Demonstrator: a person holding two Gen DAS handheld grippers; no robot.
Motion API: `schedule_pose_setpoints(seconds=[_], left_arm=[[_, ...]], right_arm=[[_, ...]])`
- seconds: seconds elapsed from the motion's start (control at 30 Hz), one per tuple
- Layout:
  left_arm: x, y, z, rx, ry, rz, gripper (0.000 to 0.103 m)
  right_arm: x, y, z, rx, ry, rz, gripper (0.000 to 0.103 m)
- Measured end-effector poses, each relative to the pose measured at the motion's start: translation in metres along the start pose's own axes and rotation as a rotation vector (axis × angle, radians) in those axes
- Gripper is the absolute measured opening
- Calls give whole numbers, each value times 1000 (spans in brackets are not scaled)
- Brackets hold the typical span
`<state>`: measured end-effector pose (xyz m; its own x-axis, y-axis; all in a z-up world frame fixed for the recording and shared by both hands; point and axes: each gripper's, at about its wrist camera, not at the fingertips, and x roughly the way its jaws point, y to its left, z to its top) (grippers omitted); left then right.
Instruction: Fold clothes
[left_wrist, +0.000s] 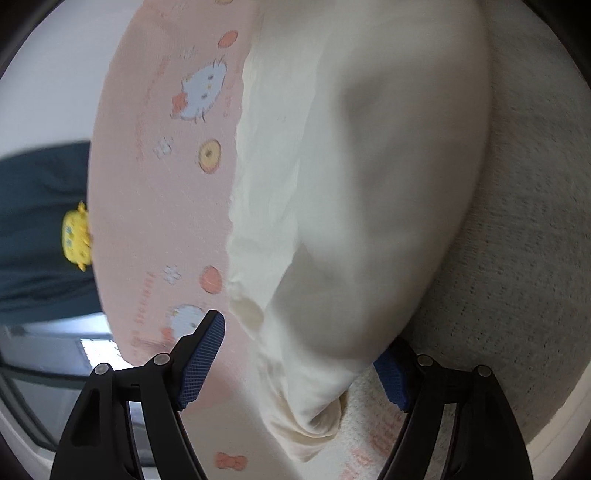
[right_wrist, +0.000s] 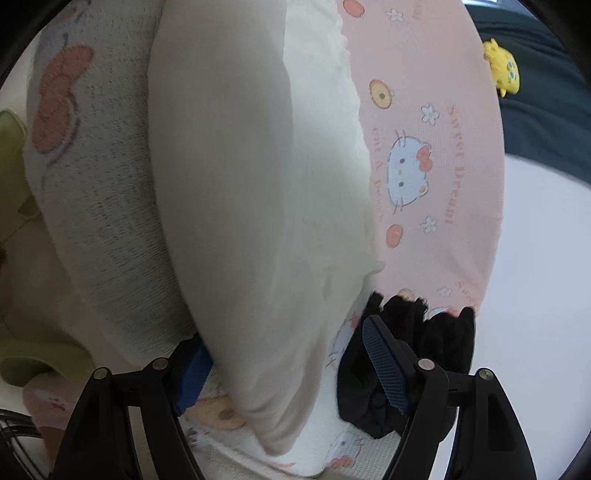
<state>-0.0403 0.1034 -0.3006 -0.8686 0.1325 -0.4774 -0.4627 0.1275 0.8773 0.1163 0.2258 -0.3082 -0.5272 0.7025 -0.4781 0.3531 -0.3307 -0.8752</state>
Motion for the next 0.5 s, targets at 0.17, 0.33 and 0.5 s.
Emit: schedule_pose_setpoints(seconds=[0.17, 0.33, 0.5], left_arm=[[-5, -5, -7, -34, -26, 21, 75], [-4, -5, -9, -86, -24, 23, 73], [-2, -7, -13, -129, -26, -12, 64]], right_arm=[[-2, 14, -2, -60, -47, -119, 90], [-6, 28, -8, -48, -73, -87, 53], [-5, 31, -11, 15, -80, -36, 30]])
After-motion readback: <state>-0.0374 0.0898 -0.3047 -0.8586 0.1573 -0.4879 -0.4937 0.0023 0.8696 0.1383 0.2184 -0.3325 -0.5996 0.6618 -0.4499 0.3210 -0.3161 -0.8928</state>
